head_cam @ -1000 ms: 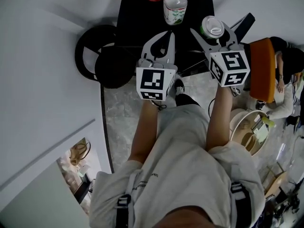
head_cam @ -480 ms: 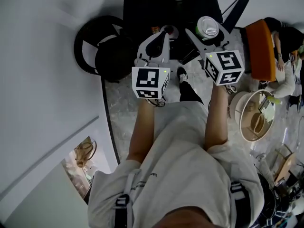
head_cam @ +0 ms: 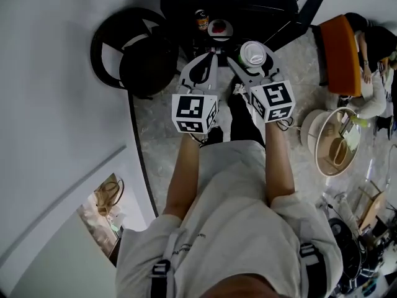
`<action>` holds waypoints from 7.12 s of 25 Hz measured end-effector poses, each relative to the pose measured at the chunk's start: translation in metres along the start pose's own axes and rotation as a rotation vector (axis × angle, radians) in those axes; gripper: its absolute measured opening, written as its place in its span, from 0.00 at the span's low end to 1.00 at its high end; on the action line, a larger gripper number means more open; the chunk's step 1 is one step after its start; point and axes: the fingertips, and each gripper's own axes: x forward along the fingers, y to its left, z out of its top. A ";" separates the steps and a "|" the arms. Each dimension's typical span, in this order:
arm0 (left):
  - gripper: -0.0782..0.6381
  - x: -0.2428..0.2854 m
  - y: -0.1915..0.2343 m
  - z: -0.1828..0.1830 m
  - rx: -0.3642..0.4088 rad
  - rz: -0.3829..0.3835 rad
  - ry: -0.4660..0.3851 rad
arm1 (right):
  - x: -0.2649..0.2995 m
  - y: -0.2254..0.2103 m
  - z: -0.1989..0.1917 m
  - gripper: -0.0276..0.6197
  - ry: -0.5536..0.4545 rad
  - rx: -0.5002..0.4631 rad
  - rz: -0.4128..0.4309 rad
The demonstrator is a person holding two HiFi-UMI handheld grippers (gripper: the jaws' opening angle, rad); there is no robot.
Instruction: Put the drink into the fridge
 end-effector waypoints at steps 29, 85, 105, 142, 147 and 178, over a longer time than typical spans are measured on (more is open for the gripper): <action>0.12 0.090 0.035 -0.148 0.033 -0.048 0.152 | 0.206 -0.117 -0.207 0.56 0.074 0.072 -0.091; 0.12 -0.004 0.012 -0.055 -0.004 0.037 0.042 | 0.021 -0.013 -0.067 0.56 -0.061 0.099 -0.185; 0.12 -0.019 0.018 -0.006 0.063 0.043 0.002 | -0.019 -0.021 -0.033 0.10 -0.092 0.091 -0.266; 0.12 0.014 0.007 0.077 0.100 0.054 -0.074 | -0.023 -0.092 0.098 0.05 -0.205 0.067 -0.265; 0.12 0.059 0.002 0.100 0.143 0.070 -0.057 | -0.012 -0.147 0.135 0.05 -0.217 0.051 -0.217; 0.12 0.227 -0.030 0.174 0.158 0.357 -0.077 | 0.188 -0.228 0.171 0.51 -0.024 -0.217 0.676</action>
